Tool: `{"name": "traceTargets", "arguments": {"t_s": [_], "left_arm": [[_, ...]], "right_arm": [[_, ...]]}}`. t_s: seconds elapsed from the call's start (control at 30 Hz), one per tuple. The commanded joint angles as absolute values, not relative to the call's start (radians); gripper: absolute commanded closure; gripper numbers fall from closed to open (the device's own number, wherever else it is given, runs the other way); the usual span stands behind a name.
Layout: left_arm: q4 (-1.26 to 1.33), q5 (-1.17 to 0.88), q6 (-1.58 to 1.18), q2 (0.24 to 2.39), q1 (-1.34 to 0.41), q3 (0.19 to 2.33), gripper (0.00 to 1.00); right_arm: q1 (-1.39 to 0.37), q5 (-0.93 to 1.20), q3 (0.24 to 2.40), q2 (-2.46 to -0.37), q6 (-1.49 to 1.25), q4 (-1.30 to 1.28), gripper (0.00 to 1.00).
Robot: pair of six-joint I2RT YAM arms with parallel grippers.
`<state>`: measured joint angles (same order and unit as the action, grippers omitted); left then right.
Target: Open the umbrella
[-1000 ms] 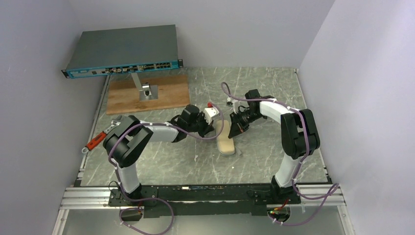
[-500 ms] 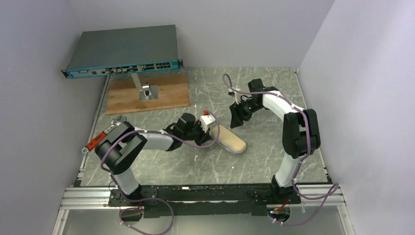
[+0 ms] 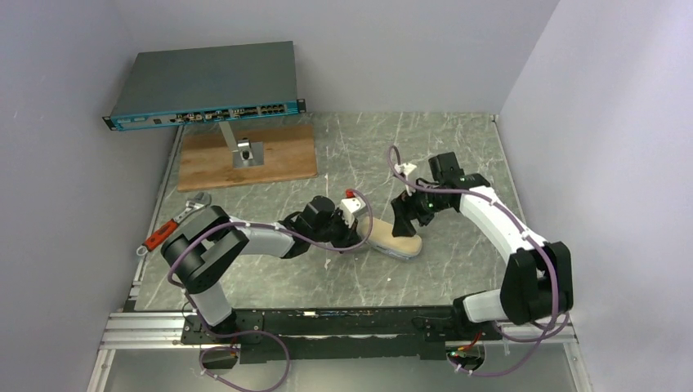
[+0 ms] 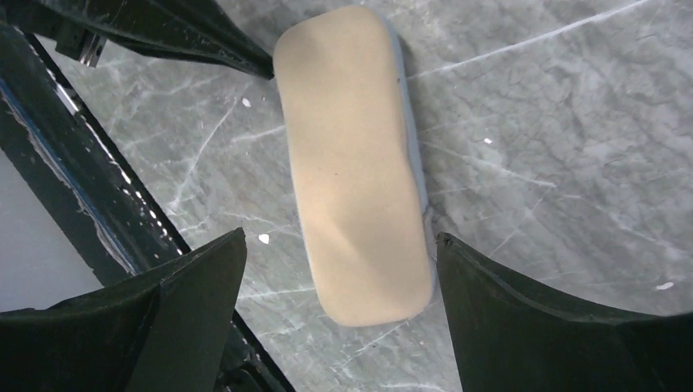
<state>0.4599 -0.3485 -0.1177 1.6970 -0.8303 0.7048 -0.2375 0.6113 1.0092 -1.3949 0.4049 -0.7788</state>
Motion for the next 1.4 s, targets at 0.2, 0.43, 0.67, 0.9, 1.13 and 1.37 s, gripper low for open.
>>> {"name": "traceTargets", "arguments": {"t_s": [0.2, 0.43, 0.67, 0.9, 1.13, 1.37], "left_arm": [[0.519, -0.354, -0.215, 1.727, -0.848, 0.745, 1.0], [0.521, -0.364, -0.23, 1.734, -0.848, 0.754, 1.0], [0.423, -0.349, -0.175, 1.696, -0.795, 0.748, 1.0], [0.389, -0.364, -0.108, 1.658, -0.711, 0.712, 1.0], [0.418, -0.409, -0.022, 1.722, -0.7, 0.8, 1.0], [0.444, -0.502, 0.076, 1.728, -0.7, 0.805, 1.0]], "right_arm": [[-0.299, 0.507, 0.722, -1.179, 0.604, -0.528, 0.14], [-0.357, 0.402, 0.617, -1.17, 0.678, -0.451, 0.18], [-0.367, 0.326, 0.564, -1.186, 0.868, -0.458, 0.63], [-0.364, 0.351, 0.542, -1.182, 0.994, -0.474, 0.89], [-0.353, 0.538, 0.487, -1.101, 1.403, -0.524, 1.0], [-0.352, 0.652, 0.549, -1.202, 1.797, -0.597, 1.0]]}}
